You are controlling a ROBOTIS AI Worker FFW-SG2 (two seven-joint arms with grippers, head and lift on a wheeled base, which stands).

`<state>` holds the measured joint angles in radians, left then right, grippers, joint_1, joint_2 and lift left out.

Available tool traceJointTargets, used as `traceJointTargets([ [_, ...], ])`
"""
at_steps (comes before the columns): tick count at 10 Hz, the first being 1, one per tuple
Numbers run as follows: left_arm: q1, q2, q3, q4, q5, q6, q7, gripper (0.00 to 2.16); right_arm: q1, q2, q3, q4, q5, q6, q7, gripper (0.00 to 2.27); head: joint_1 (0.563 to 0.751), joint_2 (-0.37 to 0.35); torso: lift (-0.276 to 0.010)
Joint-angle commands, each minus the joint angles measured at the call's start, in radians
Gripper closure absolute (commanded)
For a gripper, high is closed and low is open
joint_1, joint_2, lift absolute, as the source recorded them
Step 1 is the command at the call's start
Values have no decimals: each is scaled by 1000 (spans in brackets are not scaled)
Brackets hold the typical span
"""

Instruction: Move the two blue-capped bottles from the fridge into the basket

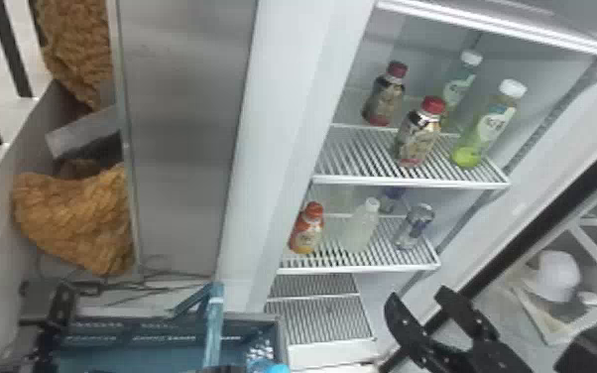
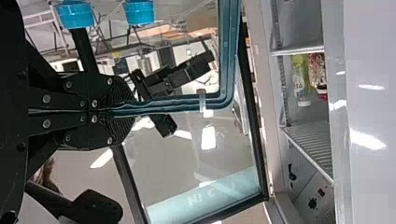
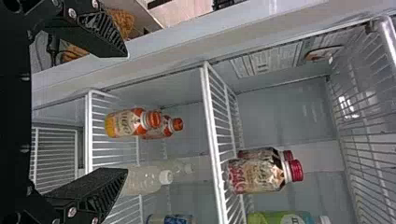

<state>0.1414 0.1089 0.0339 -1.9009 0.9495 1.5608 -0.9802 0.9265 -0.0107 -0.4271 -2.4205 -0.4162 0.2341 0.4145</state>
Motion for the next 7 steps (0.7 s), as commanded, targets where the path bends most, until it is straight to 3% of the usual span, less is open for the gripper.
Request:
traceJointTargets([
  [1, 3, -1, -2, 0, 2, 0, 0, 1142, 23, 0, -10, 31, 1, -55, 23, 144, 695, -350, -76],
  [7, 16, -5, 0, 0, 6, 0, 0, 1142, 80, 6, -14, 134, -21, -350, 64, 139, 695, -350, -76],
])
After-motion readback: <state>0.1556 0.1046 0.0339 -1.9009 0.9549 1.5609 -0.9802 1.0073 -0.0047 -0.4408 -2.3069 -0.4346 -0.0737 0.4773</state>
